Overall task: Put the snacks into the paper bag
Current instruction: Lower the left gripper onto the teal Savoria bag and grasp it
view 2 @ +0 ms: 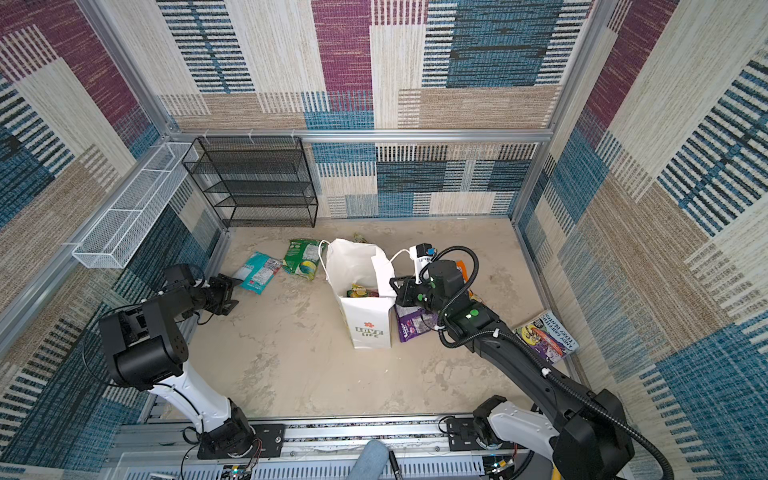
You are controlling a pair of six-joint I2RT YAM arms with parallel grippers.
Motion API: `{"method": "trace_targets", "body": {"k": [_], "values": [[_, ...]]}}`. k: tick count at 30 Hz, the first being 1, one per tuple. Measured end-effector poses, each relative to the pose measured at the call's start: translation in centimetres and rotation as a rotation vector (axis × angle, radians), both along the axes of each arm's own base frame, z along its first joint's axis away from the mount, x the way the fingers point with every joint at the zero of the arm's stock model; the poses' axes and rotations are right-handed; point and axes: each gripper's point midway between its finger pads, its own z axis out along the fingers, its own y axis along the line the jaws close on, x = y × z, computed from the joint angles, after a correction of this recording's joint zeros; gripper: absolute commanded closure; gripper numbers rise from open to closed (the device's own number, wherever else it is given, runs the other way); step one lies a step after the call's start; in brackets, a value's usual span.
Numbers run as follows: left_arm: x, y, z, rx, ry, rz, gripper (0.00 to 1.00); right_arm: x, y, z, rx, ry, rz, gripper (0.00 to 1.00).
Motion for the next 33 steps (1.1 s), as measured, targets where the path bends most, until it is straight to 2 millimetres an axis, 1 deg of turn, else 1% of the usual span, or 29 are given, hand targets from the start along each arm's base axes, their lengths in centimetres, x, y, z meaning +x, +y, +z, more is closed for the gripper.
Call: {"method": "trace_targets", "body": {"k": [3,9,10,14,20,22,28,29,33], "values": [[0.3,-0.2,-1.0,-0.029,0.003,-0.002,0.36,0.0,0.0,0.0,0.001,-0.002,0.000,1.00],[1.5,-0.3,-1.2,-0.052,-0.038,-0.018,0.45,0.1,0.0,-0.2,-0.003,0.000,0.001,1.00],[1.6,-0.3,-1.3,-0.054,-0.039,-0.020,0.45,0.1,0.1,-0.1,-0.003,-0.001,0.001,1.00],[2.1,-0.6,-1.5,-0.064,-0.040,-0.033,0.52,0.1,0.1,-0.1,-0.002,-0.003,0.002,1.00],[2.4,-0.9,-2.0,-0.071,-0.032,-0.042,0.70,0.2,0.1,-0.2,-0.006,-0.003,0.003,1.00],[2.5,-1.0,-2.2,-0.072,-0.028,-0.046,0.75,0.2,0.1,-0.2,-0.006,-0.003,0.003,1.00],[2.7,-1.3,-2.3,-0.079,-0.027,-0.051,0.98,0.2,0.1,-0.2,-0.006,-0.004,0.000,1.00],[2.6,-1.3,-2.2,-0.081,-0.029,-0.049,1.00,0.2,0.1,-0.2,-0.006,-0.004,0.000,1.00],[2.2,-1.9,-1.4,-0.113,-0.033,-0.036,1.00,0.2,0.1,-0.3,-0.008,-0.003,-0.001,1.00]]}}
